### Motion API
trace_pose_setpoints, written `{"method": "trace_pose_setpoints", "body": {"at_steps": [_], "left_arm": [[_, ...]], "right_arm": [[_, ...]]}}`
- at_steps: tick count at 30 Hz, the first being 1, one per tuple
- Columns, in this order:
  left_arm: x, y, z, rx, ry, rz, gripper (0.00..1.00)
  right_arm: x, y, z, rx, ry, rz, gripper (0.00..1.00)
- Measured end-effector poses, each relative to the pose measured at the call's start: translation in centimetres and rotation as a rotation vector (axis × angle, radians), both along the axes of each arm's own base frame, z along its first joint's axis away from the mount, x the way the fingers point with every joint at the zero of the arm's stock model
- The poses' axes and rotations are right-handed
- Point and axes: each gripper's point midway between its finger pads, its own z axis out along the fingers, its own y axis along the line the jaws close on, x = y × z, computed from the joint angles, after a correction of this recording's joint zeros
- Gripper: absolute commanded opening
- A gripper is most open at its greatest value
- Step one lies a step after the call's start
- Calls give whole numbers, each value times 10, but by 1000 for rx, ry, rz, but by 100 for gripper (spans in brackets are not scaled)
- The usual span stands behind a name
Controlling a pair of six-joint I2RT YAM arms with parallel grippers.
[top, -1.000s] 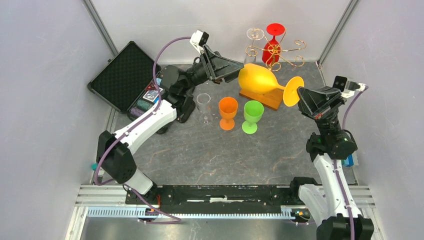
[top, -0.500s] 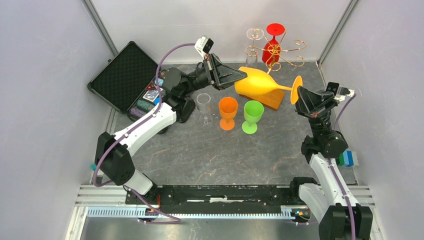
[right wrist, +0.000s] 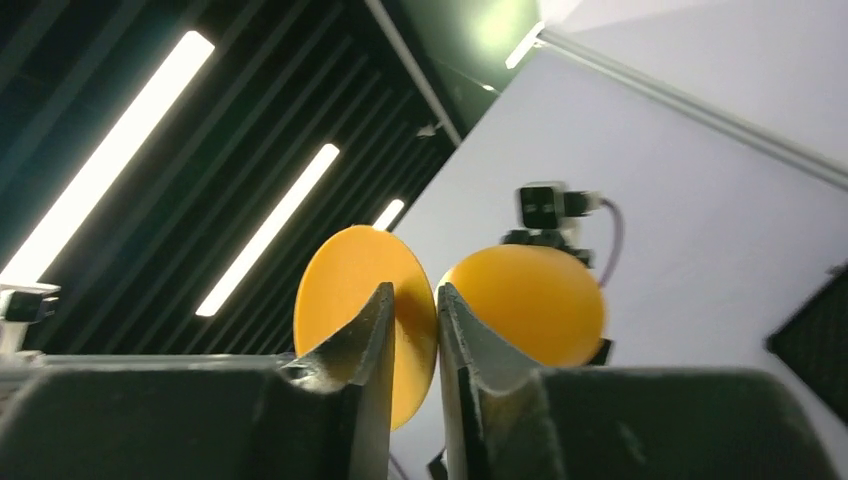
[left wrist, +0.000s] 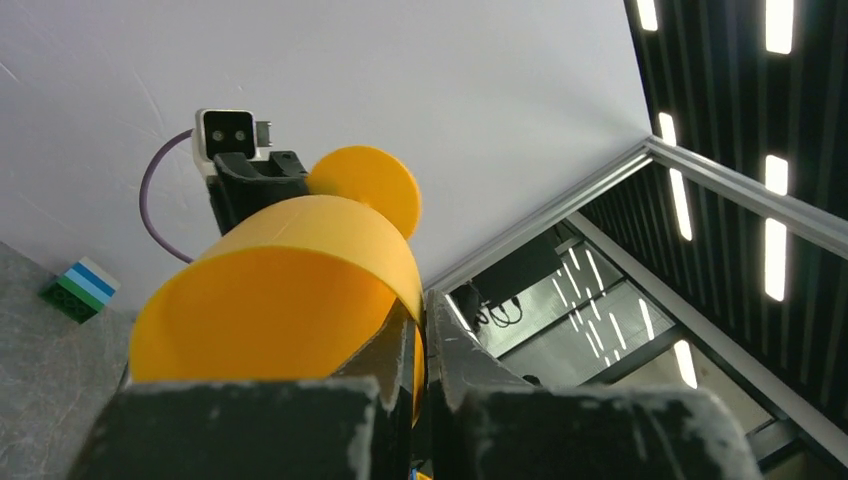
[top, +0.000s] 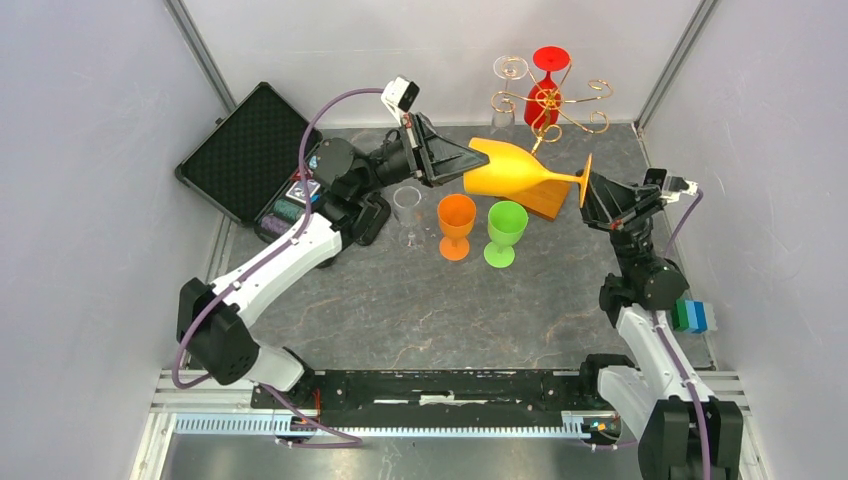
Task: Take the wine glass off the wine glass rack
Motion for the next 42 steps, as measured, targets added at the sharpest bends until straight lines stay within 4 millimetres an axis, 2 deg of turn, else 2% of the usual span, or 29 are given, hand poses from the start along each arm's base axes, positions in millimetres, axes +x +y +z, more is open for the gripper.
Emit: {"method": "trace_pose_setpoints", "body": {"at_steps": [3,5,8,12,17,20,23,27,29,33,35,37,42], "left_arm": [[-7,4,5,7,-47,16,2],[-14,9,8,18,-90,35,2],[-21,17,10,62,-159,90,2],[-20,34,1,179,-234,209,2],[-13,68,-23,404,-311,408,2],[-13,95,-46,574,-346,512,2],[-14,120,-82,756,-343,560,2],[-13,148,-148,1015,-279,570,2],[-14,161,-190,1159,-221,546,2],[-18,177,-246,1349,-131,488,2],[-18,183,-265,1423,-98,467,2],[-15,188,-276,1476,-82,466,2],[-6,192,-291,1547,-58,473,2]], "right_arm": [[13,1,-13,-26,48,-23,51],[24,2,-25,-48,93,-43,69],[35,3,-39,-100,134,-94,75],[42,2,-54,-219,154,-220,76],[58,0,-74,-420,198,-370,75],[76,-2,-84,-571,253,-435,75],[86,-5,-90,-700,283,-480,76],[91,-9,-105,-839,323,-510,76],[92,-11,-116,-890,345,-518,77],[93,-15,-132,-959,375,-528,76],[92,-16,-137,-990,374,-534,76],[91,-17,-137,-1016,362,-544,76],[85,-18,-125,-1048,304,-582,77]]}}
